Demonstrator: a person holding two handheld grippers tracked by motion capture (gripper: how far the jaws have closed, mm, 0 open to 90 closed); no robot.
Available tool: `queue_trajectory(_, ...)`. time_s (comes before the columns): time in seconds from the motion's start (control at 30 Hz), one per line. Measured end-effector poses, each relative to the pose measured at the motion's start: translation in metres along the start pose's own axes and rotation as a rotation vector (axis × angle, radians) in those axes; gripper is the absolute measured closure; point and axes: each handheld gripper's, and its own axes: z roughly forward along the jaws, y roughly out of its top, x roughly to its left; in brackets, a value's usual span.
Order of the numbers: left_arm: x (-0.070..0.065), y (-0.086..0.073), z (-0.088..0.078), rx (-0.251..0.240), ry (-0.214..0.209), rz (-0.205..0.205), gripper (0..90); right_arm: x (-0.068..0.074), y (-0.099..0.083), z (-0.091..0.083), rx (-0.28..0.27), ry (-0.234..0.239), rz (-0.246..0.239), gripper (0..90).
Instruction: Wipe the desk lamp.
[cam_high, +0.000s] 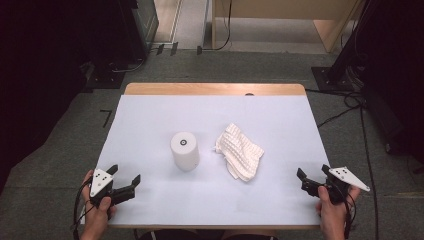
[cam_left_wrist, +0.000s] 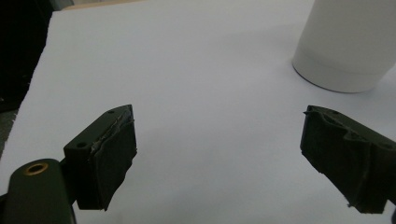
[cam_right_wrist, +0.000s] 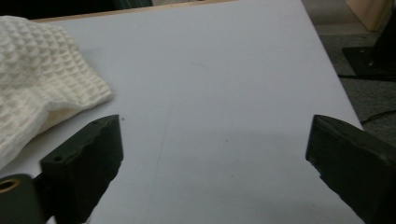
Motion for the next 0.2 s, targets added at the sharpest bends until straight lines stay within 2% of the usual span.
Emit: queue_trajectory(0.2, 0.003, 0.0, 0.0007, -0.005, -0.009, -0.027, 11.2, 0.0054, -0.0034, 0.0019, -0.003, -0.027, -0.042, 6.8)
